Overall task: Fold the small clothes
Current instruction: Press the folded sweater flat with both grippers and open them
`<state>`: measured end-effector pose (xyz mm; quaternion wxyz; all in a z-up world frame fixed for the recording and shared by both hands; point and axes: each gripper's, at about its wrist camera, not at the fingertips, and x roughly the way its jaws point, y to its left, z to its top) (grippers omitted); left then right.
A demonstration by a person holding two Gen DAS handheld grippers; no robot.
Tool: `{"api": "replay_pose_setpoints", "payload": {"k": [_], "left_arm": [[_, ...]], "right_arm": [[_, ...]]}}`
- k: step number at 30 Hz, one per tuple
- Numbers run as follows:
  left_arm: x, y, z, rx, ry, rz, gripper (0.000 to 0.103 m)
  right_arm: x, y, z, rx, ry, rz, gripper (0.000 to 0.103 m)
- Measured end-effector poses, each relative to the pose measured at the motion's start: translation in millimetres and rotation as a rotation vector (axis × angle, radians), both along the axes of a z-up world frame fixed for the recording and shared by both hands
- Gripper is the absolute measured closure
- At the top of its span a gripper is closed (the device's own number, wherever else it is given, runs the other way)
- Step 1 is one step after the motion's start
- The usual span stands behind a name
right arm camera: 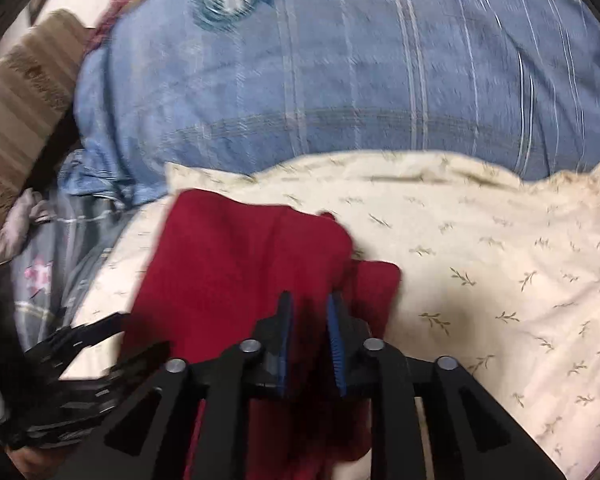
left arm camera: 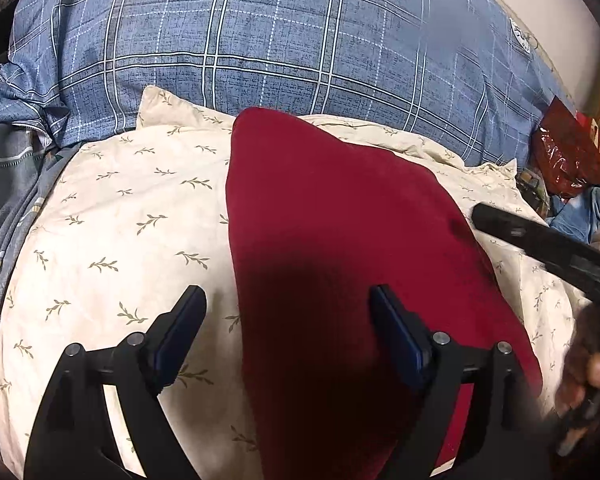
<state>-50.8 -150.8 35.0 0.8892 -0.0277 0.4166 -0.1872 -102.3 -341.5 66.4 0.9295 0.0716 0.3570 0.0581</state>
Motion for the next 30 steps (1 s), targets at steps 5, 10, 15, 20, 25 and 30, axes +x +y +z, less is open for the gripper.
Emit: {"api": "replay_pose_setpoints", "payload": {"k": [5,10,15,20,25,30], "left_arm": [[-2,-1,1,0.003,-0.003,0.006,0.018],[-2,-2,0,0.007,-0.004,-0.002,0.017],[-7,-2,3,0.022,-0.034,0.011,0.017],[-16,6,7,0.022,-0.047,0.03,0.017],[-26,11,14,0.051,-0.059,0.042,0.018],[-45,14,29,0.111,-0.121,0.056,0.017]], "right_arm": [[-17,21,9,0.02,-0.041,0.076,0.072],[-5,29,-36,-0.127,0.063,0.033,0.077],[-16,21,-27,-0.069,0.038,0.034,0.072],[-39,16,-18,-0.021,0.016,0.018,0.064],[-47,21,-34,-0.071,0.072,0.016,0.064],[-62,17,-24,-0.005,0.04,0.004,0.063]]}}
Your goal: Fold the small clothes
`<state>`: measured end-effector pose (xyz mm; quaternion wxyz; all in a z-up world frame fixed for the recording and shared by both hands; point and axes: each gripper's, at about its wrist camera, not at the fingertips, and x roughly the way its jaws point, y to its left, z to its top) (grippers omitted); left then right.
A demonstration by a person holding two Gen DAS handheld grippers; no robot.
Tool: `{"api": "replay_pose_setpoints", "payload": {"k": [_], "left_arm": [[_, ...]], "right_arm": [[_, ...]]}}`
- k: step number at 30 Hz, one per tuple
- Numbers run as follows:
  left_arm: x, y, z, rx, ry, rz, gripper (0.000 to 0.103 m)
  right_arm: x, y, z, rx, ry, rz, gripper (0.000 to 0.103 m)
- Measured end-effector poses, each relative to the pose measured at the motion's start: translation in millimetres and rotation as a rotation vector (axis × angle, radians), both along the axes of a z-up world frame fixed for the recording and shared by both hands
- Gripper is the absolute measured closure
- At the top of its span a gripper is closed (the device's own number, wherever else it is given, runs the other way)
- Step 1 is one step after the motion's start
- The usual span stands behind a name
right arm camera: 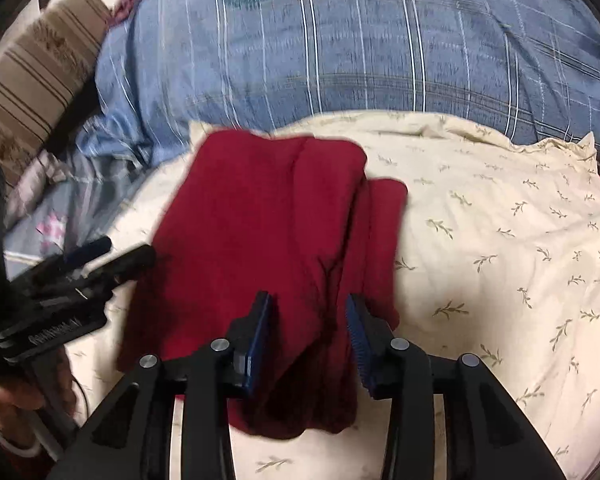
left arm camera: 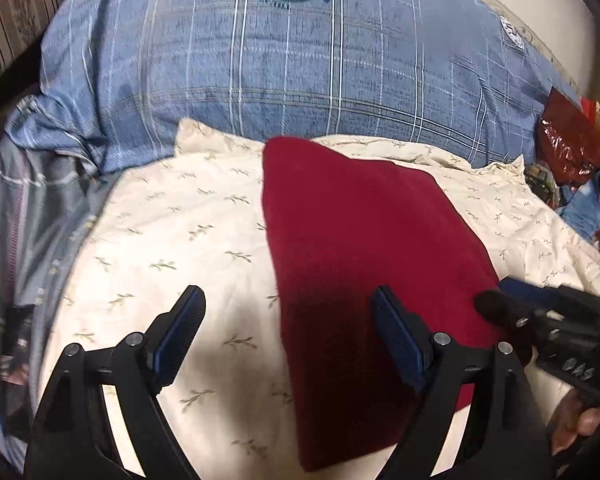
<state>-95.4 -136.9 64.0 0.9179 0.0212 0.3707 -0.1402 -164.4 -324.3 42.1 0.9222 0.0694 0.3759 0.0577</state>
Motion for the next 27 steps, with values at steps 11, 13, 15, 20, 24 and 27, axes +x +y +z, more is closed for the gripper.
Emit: {"api": "replay_pose_setpoints", "payload": {"k": [11,13,15,20,24,27], "left_arm": [[-21,12,13,-0.019,-0.083,0.066,0.017],[-21,9,12,-0.015,-0.089,0.061,0.017],[-22,8,13,-0.012,-0.098,0.057,0.017],[-17,6,10,0.005,-0.097,0.069,0.017],[-12,5,4,0.025,-0.077,0.074,0.017],[-10,3,2,0.041,-0.081,0.08,0.017]], "right_arm": [[-21,19,28,-0.037,-0.126,0.001,0.039],[-22,20,28,-0.044,-0.135,0.003,0.037],[-20,21,26,-0.05,-0.134,0.005,0.037],[-15,20,21,-0.072,-0.112,-0.006,0.036],[-5,19,22,-0.088,-0.109,-0.003,0.035],[3,21,24,-0.13,-0.134,-0.01,0.034]]}}
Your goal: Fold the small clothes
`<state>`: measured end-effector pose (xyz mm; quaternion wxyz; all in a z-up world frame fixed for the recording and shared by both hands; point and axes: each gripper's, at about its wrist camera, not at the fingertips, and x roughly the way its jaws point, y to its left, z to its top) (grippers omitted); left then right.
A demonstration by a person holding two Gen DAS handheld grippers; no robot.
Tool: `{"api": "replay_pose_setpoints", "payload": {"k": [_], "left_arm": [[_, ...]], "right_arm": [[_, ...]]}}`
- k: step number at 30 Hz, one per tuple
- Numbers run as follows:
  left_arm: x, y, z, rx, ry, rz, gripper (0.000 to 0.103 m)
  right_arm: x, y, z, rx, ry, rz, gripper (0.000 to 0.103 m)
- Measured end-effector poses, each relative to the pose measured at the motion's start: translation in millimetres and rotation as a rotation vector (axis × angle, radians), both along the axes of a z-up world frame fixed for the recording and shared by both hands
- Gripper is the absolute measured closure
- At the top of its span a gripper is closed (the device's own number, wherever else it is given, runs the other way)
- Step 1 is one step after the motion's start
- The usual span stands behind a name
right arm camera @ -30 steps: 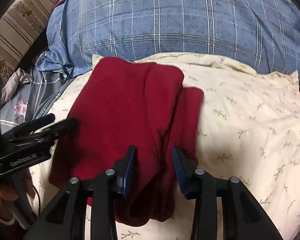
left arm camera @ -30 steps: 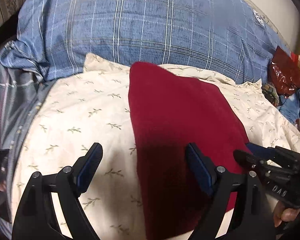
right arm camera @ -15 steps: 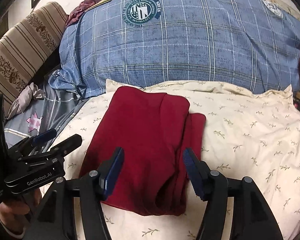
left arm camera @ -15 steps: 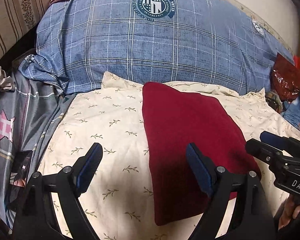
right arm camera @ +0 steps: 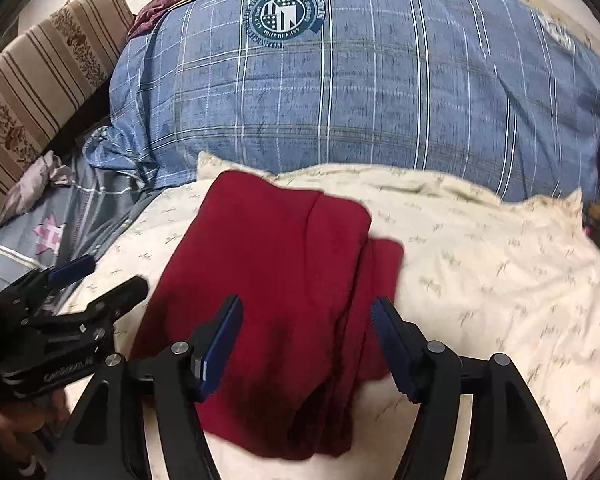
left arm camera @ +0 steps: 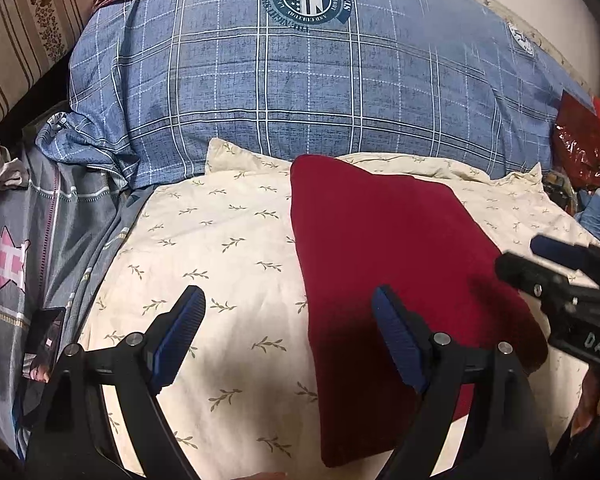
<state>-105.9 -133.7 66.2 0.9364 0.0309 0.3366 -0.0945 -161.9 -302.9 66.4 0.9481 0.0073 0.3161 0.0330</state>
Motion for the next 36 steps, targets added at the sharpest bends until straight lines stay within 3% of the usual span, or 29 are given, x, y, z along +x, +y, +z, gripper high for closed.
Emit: {"api": "replay_pose_setpoints", "payload": {"k": [5,12,36], "left_arm": [[3,-5,-6,0.073,-0.022,0.033,0.017],[2,-2,-3,0.054,-0.048,0.056,0.017],[6,0,-8,0.03,-0.011,0.057,0.017]], "right_arm": [[-6,-4,-7,0.022,-0.114,-0.063,0.027],[-7,5,-14,-0.075,-0.101,-0.054,0.024],[-2,-3,-14,0.004,-0.092,-0.048,0.022]]}}
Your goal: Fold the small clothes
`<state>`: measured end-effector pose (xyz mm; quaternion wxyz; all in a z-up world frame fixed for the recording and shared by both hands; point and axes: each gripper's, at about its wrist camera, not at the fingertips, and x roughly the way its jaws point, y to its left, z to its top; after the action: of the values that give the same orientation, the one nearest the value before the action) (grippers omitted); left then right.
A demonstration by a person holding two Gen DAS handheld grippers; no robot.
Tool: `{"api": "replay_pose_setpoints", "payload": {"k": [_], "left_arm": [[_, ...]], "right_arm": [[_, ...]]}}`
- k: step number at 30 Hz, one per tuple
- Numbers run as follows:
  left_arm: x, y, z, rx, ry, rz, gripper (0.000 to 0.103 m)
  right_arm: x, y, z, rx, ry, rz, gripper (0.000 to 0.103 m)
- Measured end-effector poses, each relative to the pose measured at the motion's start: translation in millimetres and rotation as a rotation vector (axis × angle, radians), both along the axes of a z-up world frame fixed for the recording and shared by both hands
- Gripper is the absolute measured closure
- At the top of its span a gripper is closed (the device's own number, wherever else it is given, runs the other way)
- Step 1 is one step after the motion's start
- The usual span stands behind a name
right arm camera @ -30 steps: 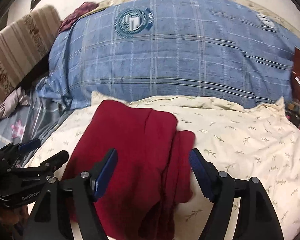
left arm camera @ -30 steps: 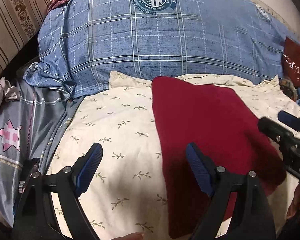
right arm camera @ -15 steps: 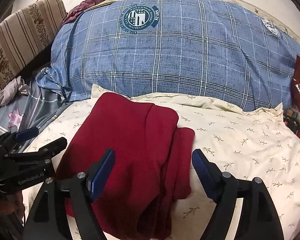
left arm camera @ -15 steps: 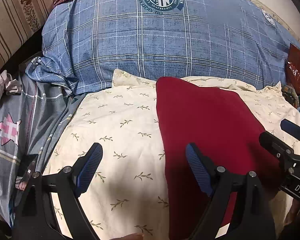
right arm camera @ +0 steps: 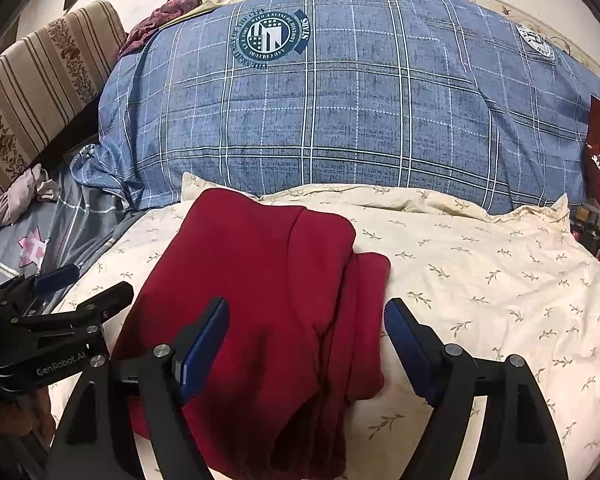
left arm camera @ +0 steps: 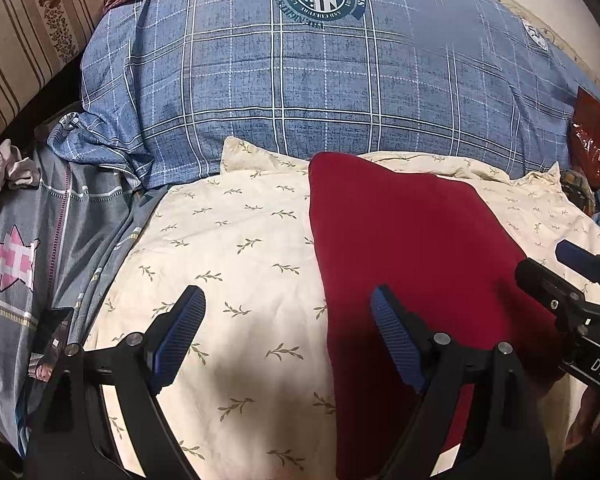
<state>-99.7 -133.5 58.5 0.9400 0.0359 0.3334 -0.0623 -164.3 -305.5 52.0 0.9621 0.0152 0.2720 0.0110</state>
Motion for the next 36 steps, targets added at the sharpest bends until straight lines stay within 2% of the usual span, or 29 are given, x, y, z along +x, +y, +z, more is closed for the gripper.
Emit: {"api": "replay_pose_setpoints", "payload": {"k": [36], "left_arm": [[0.7,1.4,0.4,0.011,0.005,0.005,0.017]], "right_arm": [[3.1,5.2,-6.4,0.006,0.02,0.011,0.022]]}}
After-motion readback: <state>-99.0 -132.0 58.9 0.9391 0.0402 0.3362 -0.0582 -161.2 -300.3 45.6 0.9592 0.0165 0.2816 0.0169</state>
